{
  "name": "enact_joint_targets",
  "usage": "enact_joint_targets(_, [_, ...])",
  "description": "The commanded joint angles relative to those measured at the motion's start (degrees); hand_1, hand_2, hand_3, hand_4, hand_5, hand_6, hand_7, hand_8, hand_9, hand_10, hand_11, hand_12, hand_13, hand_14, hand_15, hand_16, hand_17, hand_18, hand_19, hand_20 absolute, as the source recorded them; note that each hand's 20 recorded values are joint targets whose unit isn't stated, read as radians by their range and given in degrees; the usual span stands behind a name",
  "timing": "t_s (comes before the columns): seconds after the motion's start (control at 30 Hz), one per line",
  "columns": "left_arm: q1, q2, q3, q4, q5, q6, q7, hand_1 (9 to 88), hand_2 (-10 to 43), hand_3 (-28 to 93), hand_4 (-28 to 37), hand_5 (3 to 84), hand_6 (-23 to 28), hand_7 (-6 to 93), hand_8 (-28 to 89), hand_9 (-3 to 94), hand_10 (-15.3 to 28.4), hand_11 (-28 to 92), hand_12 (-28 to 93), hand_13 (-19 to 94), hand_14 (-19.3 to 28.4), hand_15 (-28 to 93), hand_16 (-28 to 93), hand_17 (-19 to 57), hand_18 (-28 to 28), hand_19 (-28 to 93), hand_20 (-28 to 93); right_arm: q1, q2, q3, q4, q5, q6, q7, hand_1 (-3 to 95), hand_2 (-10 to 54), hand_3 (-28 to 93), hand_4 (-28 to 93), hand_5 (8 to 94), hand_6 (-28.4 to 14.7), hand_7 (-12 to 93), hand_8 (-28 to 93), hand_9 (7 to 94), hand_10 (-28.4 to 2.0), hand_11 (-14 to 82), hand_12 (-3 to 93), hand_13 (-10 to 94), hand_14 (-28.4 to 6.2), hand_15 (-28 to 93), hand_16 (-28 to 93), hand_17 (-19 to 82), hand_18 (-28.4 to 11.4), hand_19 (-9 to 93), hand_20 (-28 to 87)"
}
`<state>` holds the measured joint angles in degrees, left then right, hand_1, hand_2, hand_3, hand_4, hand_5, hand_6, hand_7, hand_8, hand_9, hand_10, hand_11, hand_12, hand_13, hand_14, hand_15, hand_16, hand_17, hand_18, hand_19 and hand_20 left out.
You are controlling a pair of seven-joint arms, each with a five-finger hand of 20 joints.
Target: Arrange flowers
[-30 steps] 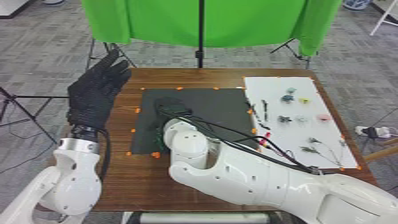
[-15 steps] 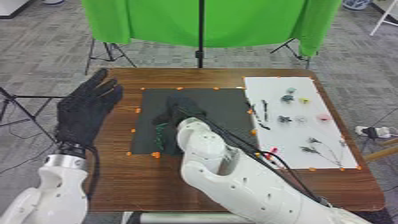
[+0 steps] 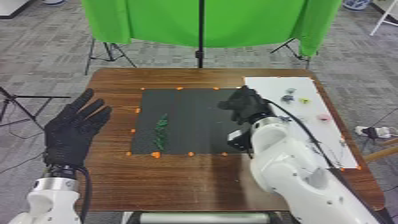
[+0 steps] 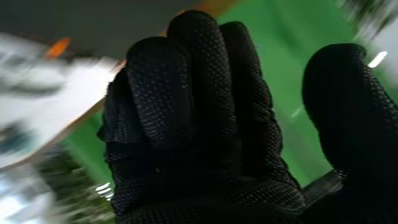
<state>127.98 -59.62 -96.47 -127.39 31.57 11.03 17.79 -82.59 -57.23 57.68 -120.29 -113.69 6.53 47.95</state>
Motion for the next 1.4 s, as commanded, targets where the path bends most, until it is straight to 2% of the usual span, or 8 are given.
enact_joint_targets(0.03, [0.2, -0.28, 1.81, -0.06, -0.34, 0.77, 0.83, 23.4, 7.1, 80, -26.0, 38.9, 9.5, 10.4, -9, 33.6, 19.1, 24, 9, 24, 25.1, 45, -8, -10.4, 23.5, 49, 15, -21.8, 10.2, 23.3, -6.1, -3.4, -1.8, 4.4, 35.3, -4.5, 75, -27, 66.7, -3.1, 19, -13, 74.2, -16.8, 37.2, 17.8, 67, -12.3, 68, 12, 32, -21.4, 91, 12])
enact_joint_targets(0.17, [1.8, 1.14, 2.55, -0.17, -1.27, 1.18, 3.58, 23.3, 7.1, 80, -25.9, 38.9, 9.4, 10.2, -9, 33.6, 19.1, 24, 9, 24, 25.3, 45, -8, -10.5, 23.5, 49, 15, -27.6, 13.2, 27.8, -6.0, -7.9, -2.6, 8.2, 35.5, -5.5, 75, -27, 62.7, -3.7, 19, -13, 70.9, -17.6, 37.8, 17.4, 64, -12.8, 70, 12, 31, -21.3, 91, 10])
enact_joint_targets(0.37, [3.6, 2.37, 3.03, -0.36, -1.91, 1.51, 5.63, 23.3, 7.1, 80, -25.8, 39.0, 9.5, 10.0, -9, 33.7, 19.2, 24, 9, 24, 25.5, 46, -8, -10.6, 23.5, 50, 14, -30.9, 14.0, 32.3, -4.5, -7.3, -8.2, 12.1, 35.2, -6.2, 75, -28, 58.2, -4.3, 18, -13, 68.1, -18.4, 38.3, 16.9, 63, -13.0, 71, 11, 30, -21.3, 90, 10])
enact_joint_targets(0.5, [4.3, 3.05, 3.34, -0.52, -2.44, 2.11, 7.42, 23.3, 7.1, 80, -25.8, 39.0, 9.4, 10.0, -9, 33.7, 19.1, 23, 9, 24, 25.5, 46, -8, -10.6, 23.5, 50, 14, -33.4, 14.9, 32.5, -3.7, -15.6, -17.9, 12.1, 35.7, -7.1, 75, -27, 57.6, -4.4, 17, -13, 68.2, -18.5, 38.7, 16.6, 63, -13.1, 72, 11, 31, -21.5, 91, 9])
enact_joint_targets(0.7, [4.4, 1.68, 2.63, -0.39, -1.99, 1.79, 6.14, 23.4, 7.0, 80, -25.7, 39.1, 9.5, 10.1, -9, 33.9, 19.2, 24, 9, 24, 25.6, 46, -8, -10.7, 23.6, 50, 13, -33.0, 14.8, 30.6, -2.1, -13.3, -19.0, 12.7, 36.9, -9.1, 75, -28, 58.0, -4.0, 17, -12, 67.7, -18.2, 39.4, 16.5, 63, -12.8, 73, 11, 31, -21.7, 91, 9])
enact_joint_targets(1.03, [4.1, 1.51, 2.82, -0.23, -2.01, 1.84, 6.09, 23.5, 7.0, 81, -25.6, 39.1, 9.6, 10.1, -9, 34.0, 19.2, 24, 9, 24, 25.7, 46, -9, -10.7, 23.6, 50, 13, -29.3, 17.0, 22.7, 2.4, -17.2, -17.2, 12.8, 38.3, -9.5, 74, -28, 62.2, -2.9, 18, -13, 70.0, -17.0, 40.6, 16.4, 65, -12.1, 73, 11, 31, -21.4, 92, 9])
enact_joint_targets(1.17, [5.0, 1.76, 2.61, -0.49, -2.34, 2.15, 6.78, 23.6, 7.0, 80, -25.7, 39.1, 9.6, 10.1, -9, 34.0, 19.3, 24, 9, 24, 25.7, 46, -9, -10.7, 23.6, 50, 13, -28.1, 18.2, 19.3, 4.1, -21.4, -14.7, 14.5, 43.8, -9.5, 71, -28, 72.1, -1.2, 19, -4, 76.5, -14.7, 39.6, 17.2, 69, -10.3, 71, 12, 34, -20.8, 93, 11])
enact_joint_targets(1.4, [5.4, 0.67, 1.35, -0.74, -1.71, 1.86, 5.41, 23.5, 7.0, 80, -25.6, 39.1, 9.7, 10.1, -9, 34.2, 19.4, 24, 9, 24, 25.8, 46, -9, -10.7, 23.6, 50, 13, -27.9, 19.1, 18.3, 4.1, -23.8, -10.1, 15.5, 53.0, -9.5, 67, -28, 87.0, 0.7, 21, 4, 88.4, -12.3, 39.7, 19.2, 80, -7.5, 69, 16, 42, -20.7, 93, 24])
